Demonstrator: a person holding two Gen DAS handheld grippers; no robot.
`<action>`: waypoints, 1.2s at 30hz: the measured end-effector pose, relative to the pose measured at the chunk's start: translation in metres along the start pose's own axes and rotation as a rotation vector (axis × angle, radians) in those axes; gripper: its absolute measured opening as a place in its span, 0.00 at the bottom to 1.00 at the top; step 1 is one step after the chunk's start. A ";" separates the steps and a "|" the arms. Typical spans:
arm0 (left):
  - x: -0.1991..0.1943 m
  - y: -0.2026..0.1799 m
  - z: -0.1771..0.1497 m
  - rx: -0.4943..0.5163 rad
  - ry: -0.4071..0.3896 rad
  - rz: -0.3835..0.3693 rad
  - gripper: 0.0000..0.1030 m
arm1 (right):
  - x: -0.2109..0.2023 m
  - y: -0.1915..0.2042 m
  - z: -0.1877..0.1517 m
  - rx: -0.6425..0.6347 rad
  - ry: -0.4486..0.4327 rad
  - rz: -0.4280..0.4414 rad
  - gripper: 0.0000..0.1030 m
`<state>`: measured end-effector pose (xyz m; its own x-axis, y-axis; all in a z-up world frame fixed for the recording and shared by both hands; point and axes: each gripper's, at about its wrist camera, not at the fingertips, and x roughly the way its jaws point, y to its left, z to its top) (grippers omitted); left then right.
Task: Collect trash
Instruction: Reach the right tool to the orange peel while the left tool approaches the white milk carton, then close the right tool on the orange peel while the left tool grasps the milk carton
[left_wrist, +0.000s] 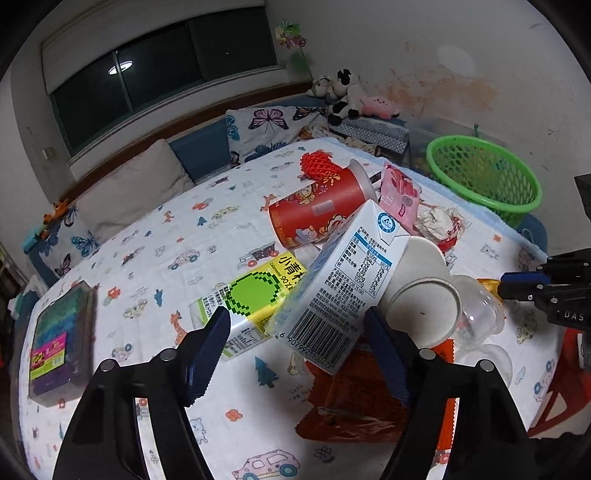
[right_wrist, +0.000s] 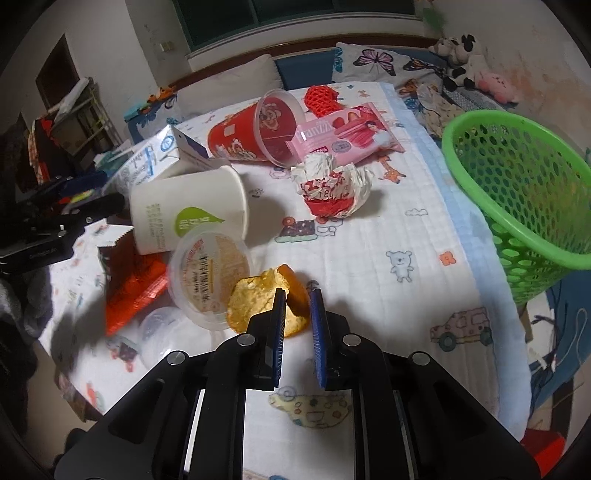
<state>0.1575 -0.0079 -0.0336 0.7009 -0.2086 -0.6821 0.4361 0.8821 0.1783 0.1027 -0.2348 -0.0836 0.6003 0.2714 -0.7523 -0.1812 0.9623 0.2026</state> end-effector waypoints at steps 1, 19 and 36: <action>-0.001 0.001 0.000 0.001 -0.007 -0.002 0.69 | -0.003 0.002 -0.001 -0.007 -0.005 -0.006 0.15; -0.005 0.004 -0.008 0.012 -0.012 -0.114 0.71 | 0.020 0.027 -0.008 -0.209 0.050 -0.038 0.58; 0.012 0.001 0.000 0.131 -0.046 -0.109 0.54 | 0.021 0.016 0.004 -0.146 0.026 -0.025 0.38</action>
<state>0.1661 -0.0095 -0.0419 0.6688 -0.3219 -0.6701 0.5788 0.7912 0.1976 0.1155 -0.2139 -0.0933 0.5860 0.2453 -0.7723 -0.2788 0.9559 0.0921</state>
